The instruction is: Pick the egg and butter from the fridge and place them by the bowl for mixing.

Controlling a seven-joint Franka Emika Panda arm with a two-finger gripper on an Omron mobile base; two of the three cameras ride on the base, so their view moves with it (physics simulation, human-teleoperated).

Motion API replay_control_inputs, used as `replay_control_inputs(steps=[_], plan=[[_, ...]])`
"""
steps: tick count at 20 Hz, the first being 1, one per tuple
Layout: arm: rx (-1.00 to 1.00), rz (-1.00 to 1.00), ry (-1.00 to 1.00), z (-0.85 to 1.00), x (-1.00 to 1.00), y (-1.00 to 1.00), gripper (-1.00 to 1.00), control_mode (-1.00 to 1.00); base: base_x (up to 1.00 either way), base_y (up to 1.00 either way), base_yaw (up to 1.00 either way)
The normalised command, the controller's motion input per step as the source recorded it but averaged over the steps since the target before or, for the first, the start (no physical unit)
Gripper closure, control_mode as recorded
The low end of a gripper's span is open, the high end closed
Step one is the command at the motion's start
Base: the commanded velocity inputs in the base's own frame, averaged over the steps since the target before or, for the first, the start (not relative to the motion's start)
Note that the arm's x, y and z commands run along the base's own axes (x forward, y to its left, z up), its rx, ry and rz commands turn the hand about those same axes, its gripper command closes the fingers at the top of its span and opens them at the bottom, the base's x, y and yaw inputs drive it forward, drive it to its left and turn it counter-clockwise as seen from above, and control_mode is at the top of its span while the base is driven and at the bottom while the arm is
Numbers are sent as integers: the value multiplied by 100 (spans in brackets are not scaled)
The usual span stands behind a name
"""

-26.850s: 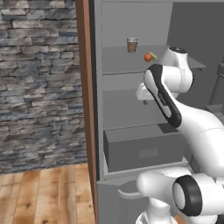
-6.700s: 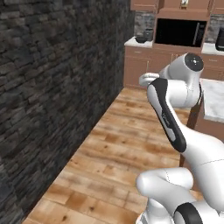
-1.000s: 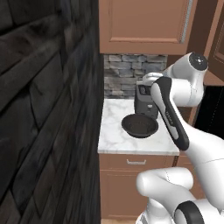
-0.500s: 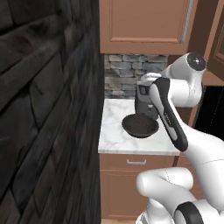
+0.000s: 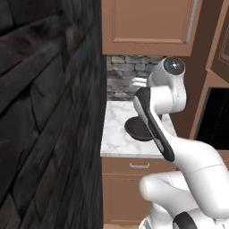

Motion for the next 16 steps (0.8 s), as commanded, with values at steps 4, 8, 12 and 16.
replay_control_inputs(steps=[4,8,12,16], plan=[[1,0,20,-28,-12,16,100,-100,0,0,0],[1,0,22,-44,-3,12,100,-100,0,0,0],[11,0,37,-44,0,19,100,-100,0,0,0],[23,0,18,-51,1,24,100,-100,0,0,0]])
